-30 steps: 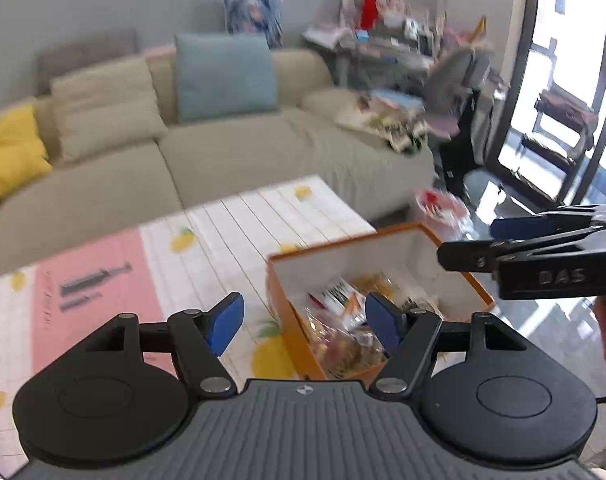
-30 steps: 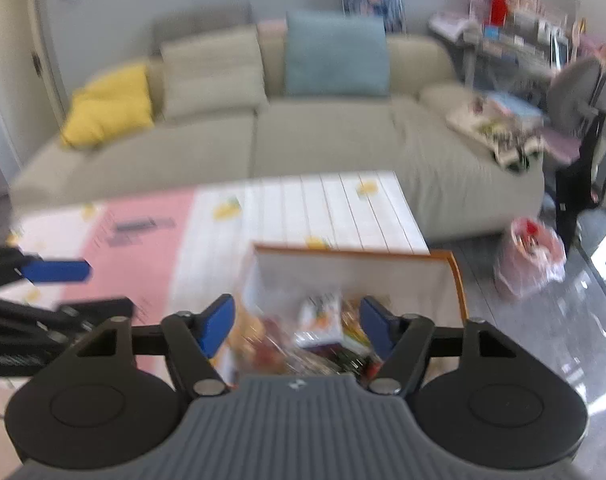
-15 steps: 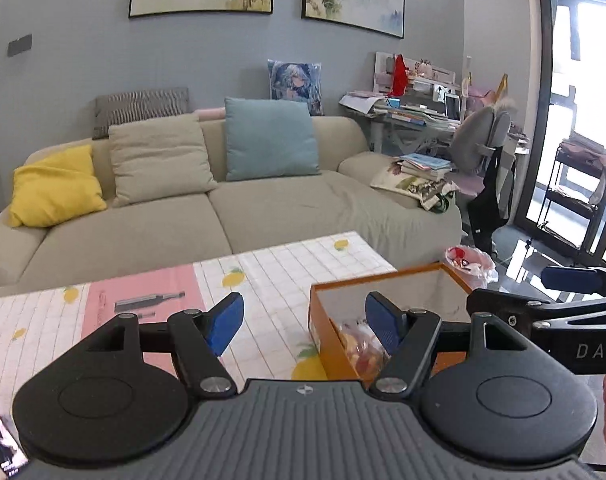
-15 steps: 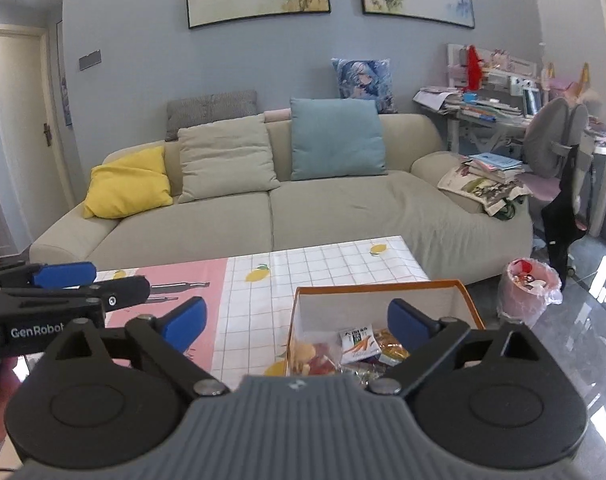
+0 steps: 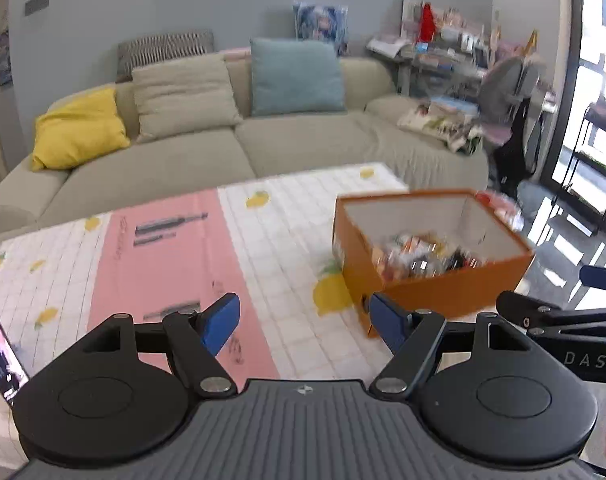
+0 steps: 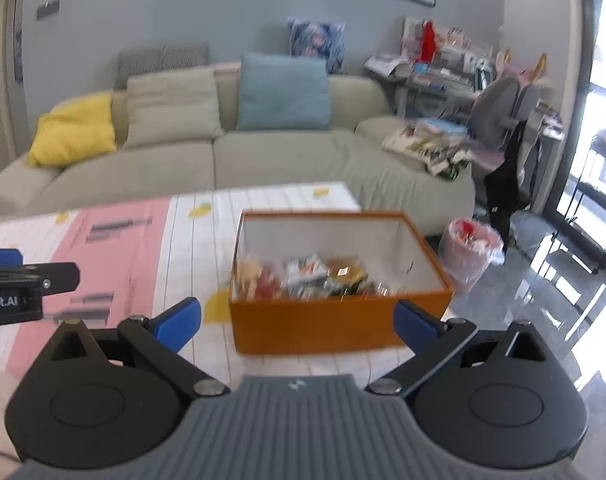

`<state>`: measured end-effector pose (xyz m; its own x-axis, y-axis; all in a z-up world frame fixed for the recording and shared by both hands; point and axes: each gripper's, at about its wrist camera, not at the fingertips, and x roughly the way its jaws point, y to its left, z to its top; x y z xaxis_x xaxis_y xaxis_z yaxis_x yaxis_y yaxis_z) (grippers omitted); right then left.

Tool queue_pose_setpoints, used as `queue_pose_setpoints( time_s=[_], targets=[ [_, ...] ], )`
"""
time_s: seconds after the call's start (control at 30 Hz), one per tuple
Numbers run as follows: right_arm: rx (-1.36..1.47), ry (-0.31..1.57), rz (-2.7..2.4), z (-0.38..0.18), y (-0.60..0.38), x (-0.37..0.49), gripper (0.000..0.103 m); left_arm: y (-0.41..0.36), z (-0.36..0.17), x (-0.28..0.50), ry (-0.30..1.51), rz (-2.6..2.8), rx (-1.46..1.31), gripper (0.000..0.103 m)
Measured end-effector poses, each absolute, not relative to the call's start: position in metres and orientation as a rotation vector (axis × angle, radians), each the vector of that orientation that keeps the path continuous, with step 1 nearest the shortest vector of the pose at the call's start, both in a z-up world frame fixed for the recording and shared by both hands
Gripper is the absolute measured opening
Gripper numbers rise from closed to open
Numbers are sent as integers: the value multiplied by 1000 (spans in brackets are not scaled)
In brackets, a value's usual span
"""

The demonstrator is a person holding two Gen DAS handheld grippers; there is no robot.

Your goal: Organize snacks

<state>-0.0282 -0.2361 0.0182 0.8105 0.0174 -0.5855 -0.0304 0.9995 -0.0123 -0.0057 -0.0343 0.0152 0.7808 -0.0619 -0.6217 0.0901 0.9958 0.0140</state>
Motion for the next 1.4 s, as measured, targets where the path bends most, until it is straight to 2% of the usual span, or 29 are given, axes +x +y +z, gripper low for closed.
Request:
queue_pose_setpoints(
  time_s=[0.33, 1.4],
  targets=[
    [-15, 719, 63, -7, -225, -24, 100, -42, -2, -7, 736, -75, 109, 87],
    [-42, 723, 57, -4, -218, -23, 100, -43, -3, -7, 762, -72, 104, 87]
  ],
)
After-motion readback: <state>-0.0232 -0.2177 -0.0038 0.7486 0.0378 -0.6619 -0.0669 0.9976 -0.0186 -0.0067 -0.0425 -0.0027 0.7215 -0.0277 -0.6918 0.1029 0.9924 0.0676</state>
